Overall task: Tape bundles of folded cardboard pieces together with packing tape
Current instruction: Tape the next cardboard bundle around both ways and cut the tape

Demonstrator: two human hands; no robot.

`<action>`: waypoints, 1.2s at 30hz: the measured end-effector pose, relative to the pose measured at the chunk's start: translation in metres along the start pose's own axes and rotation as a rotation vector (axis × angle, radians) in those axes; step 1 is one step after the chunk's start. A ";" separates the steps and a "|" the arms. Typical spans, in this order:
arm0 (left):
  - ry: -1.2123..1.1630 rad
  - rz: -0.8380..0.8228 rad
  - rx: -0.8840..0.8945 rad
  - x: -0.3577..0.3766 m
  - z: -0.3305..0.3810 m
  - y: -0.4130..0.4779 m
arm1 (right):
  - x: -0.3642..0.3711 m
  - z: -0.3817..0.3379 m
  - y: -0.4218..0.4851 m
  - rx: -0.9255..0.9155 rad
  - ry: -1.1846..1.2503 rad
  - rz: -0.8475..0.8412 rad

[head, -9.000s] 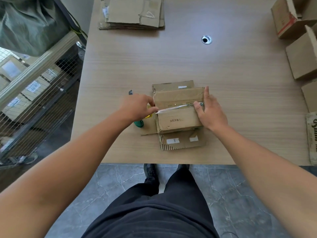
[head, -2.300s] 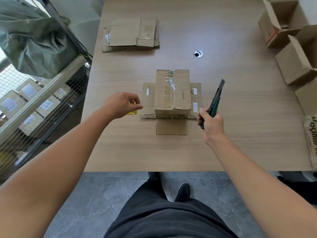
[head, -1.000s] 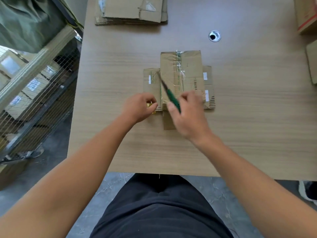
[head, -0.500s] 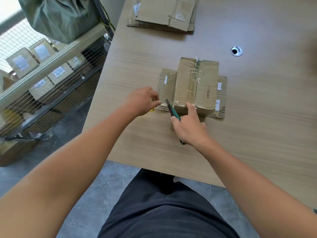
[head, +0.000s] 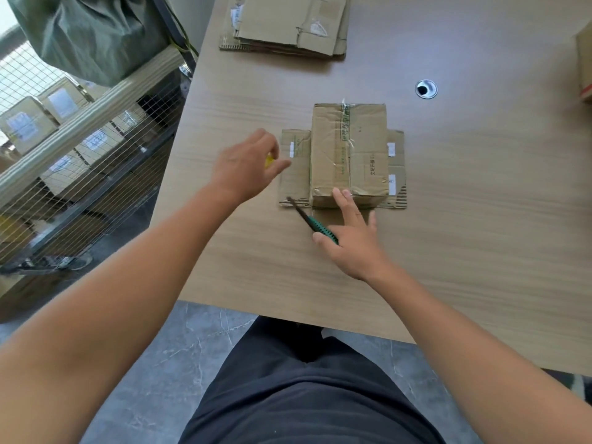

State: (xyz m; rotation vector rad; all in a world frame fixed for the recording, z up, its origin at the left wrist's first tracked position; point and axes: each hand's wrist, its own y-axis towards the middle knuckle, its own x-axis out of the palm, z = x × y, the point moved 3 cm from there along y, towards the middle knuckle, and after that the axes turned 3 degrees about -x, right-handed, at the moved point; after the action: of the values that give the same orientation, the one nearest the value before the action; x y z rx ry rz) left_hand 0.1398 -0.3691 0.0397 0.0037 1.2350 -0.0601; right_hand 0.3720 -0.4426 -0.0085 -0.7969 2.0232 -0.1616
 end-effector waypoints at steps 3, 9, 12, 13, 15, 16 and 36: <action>0.019 -0.040 0.181 0.010 0.013 0.005 | -0.012 0.013 -0.006 -0.109 0.326 0.168; 0.059 -0.187 0.522 0.048 0.032 0.030 | -0.021 0.029 -0.001 -0.026 0.720 0.618; 0.048 -0.146 0.571 0.062 0.028 0.038 | -0.025 0.050 0.007 0.110 0.743 0.828; 0.039 -0.108 0.586 0.065 0.028 0.039 | -0.026 0.057 0.010 0.141 0.770 0.847; 0.022 -0.052 0.607 0.071 0.029 0.038 | -0.029 0.066 0.016 0.131 0.758 0.908; 0.012 -0.039 0.612 0.073 0.030 0.038 | -0.031 0.070 0.019 0.123 0.739 0.954; 0.088 0.164 0.239 0.075 0.075 0.008 | -0.040 0.134 0.051 0.096 1.342 0.618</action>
State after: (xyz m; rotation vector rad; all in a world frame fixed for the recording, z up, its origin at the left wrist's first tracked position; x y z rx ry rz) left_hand 0.2356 -0.3673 -0.0064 0.3176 1.3056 -0.0651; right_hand 0.4705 -0.3531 -0.0761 0.1809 3.3550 -0.5218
